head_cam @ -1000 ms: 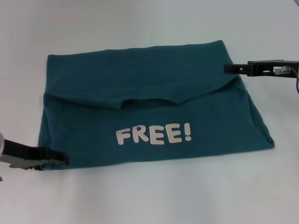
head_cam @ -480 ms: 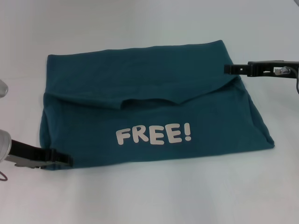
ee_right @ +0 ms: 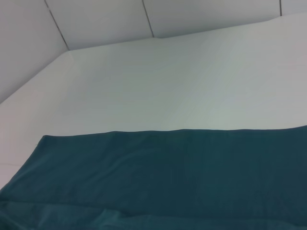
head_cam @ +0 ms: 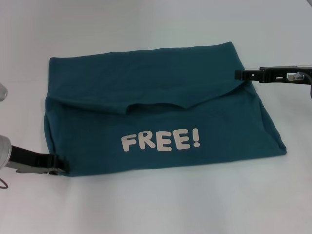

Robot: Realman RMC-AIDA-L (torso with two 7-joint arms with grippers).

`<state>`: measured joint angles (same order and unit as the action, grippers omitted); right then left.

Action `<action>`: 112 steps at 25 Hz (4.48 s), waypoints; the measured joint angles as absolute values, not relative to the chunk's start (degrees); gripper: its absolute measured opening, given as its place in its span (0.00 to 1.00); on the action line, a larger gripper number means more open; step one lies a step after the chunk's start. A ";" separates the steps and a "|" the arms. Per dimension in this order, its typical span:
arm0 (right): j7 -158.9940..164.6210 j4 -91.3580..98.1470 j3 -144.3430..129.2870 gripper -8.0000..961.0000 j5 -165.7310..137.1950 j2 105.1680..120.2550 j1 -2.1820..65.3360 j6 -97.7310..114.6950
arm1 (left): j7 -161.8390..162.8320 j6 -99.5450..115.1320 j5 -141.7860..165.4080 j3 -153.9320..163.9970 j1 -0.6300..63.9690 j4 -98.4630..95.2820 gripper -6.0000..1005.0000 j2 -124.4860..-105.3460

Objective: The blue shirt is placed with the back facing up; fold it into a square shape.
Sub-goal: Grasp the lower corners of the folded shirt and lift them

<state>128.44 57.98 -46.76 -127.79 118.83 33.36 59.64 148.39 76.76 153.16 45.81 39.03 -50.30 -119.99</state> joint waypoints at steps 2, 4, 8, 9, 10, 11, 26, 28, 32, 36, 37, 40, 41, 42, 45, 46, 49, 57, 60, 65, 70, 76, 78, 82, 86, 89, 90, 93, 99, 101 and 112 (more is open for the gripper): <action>128.43 57.99 -46.76 0.96 -127.79 118.83 33.36 59.67 | 148.33 76.79 153.21 46.22 39.02 -50.27 0.42 -120.03; 128.43 58.01 -46.76 0.96 -127.79 118.82 33.36 59.67 | 148.30 76.86 153.26 46.52 38.95 -50.39 0.37 -120.12; 128.43 58.01 -46.76 0.96 -127.79 118.82 33.31 59.68 | 148.28 76.64 153.28 46.53 38.85 -50.54 0.23 -120.18; 128.43 58.01 -46.76 0.96 -127.79 118.82 33.30 59.68 | 148.26 76.59 153.28 46.53 38.85 -50.55 0.19 -120.18; 128.42 58.01 -46.76 0.96 -127.79 118.82 33.31 59.68 | 148.16 76.56 153.28 46.53 38.85 -50.55 0.14 -120.18; 128.42 58.01 -46.76 0.96 -127.79 118.82 33.29 59.69 | 148.04 76.46 153.28 46.53 38.85 -50.56 0.10 -120.17; 147.87 64.78 -44.84 0.96 -150.25 114.42 33.68 75.71 | 146.40 76.33 152.92 46.36 38.57 -50.88 0.05 -119.75; 148.35 64.86 -44.32 0.96 -152.78 114.36 34.10 77.53 | 146.17 76.31 153.00 46.37 38.70 -50.89 0.05 -119.73; 148.57 64.57 -44.12 0.96 -158.26 114.71 34.75 81.39 | 145.72 76.46 153.18 46.42 38.97 -50.89 0.05 -119.66; 148.22 63.75 -45.24 0.96 -158.85 115.92 34.52 82.10 | 145.54 76.60 153.29 46.48 39.03 -50.90 0.05 -119.55; 148.20 63.67 -45.33 0.96 -158.86 116.09 34.49 81.96 | 145.47 76.55 153.29 46.49 39.04 -50.89 0.05 -119.52; 148.14 62.64 -45.71 0.96 -158.93 116.70 34.76 81.09 | 145.08 76.34 153.29 46.50 39.14 -50.89 0.05 -119.50; 148.14 62.16 -45.84 0.96 -158.94 116.78 34.99 80.86 | 144.95 76.30 153.29 46.50 39.17 -50.89 0.05 -119.47; 148.14 61.68 -45.99 0.96 -158.96 116.87 35.21 80.66 | 144.84 76.28 153.29 46.50 39.22 -50.89 0.06 -119.45; 148.70 61.00 -46.95 0.96 -159.88 116.99 35.61 79.31 | 144.78 76.08 153.29 46.49 39.29 -50.85 0.06 -119.41; 148.99 60.80 -47.18 0.96 -160.46 117.08 35.80 78.85 | 144.76 76.05 153.28 46.50 39.29 -50.83 0.06 -119.41; 149.36 59.32 -47.29 0.96 -161.25 117.20 36.67 77.85 | 144.73 76.02 153.28 46.50 39.29 -50.80 0.06 -119.41; 149.41 54.45 -47.73 0.95 -161.78 117.24 38.78 74.99 | 144.73 76.02 153.28 46.49 39.28 -50.83 0.06 -119.44; 149.70 53.60 -47.87 0.95 -161.88 117.23 39.24 74.51 | 144.73 76.03 153.28 46.49 39.25 -50.81 0.06 -119.41; 150.36 53.52 -48.15 0.95 -162.15 117.12 39.30 74.16 | 144.73 76.03 153.28 46.49 39.32 -50.71 0.07 -119.38; 151.51 52.76 -48.16 0.95 -164.56 117.32 39.71 73.62 | 144.79 76.03 153.28 46.49 39.48 -50.63 0.07 -119.35; 151.57 51.94 -48.24 0.95 -164.88 117.48 40.01 72.78 | 144.81 76.03 153.28 46.49 39.51 -50.54 0.07 -119.35; 151.57 51.25 -48.29 0.95 -164.89 117.50 40.17 72.47 | 144.80 76.02 153.28 46.49 39.51 -50.53 0.07 -119.35; 151.39 49.49 -48.33 0.95 -164.88 117.38 40.72 71.75 | 144.79 76.03 153.28 46.49 39.49 -50.53 0.07 -119.35; 151.05 49.42 -48.33 0.95 -164.79 117.46 40.73 71.45 | 144.78 76.17 153.28 46.49 39.47 -50.60 0.07 -119.35; 150.48 49.38 -48.22 0.94 -164.48 117.48 40.73 71.45 | 144.76 76.36 153.28 46.49 39.46 -50.72 0.08 -119.36; 150.29 49.37 -48.13 0.94 -164.31 117.49 40.73 71.49 | 144.76 76.40 153.28 46.49 39.45 -50.74 0.08 -119.37; 149.75 49.37 -47.95 0.90 -163.25 117.50 40.65 71.88 | 144.75 76.46 153.28 46.49 39.35 -50.80 0.08 -119.48; 149.56 50.48 -47.89 0.77 -162.09 117.32 40.11 72.78 | 144.75 76.53 153.28 46.49 39.18 -50.80 0.08 -119.68; 149.51 50.59 -47.85 0.70 -162.07 117.30 40.08 72.82 | 144.75 76.57 153.28 46.49 39.10 -50.80 0.08 -119.72; 148.09 50.70 -47.67 0.29 -161.45 117.53 39.93 73.02 | 144.75 77.08 153.27 46.49 38.90 -50.80 0.09 -119.80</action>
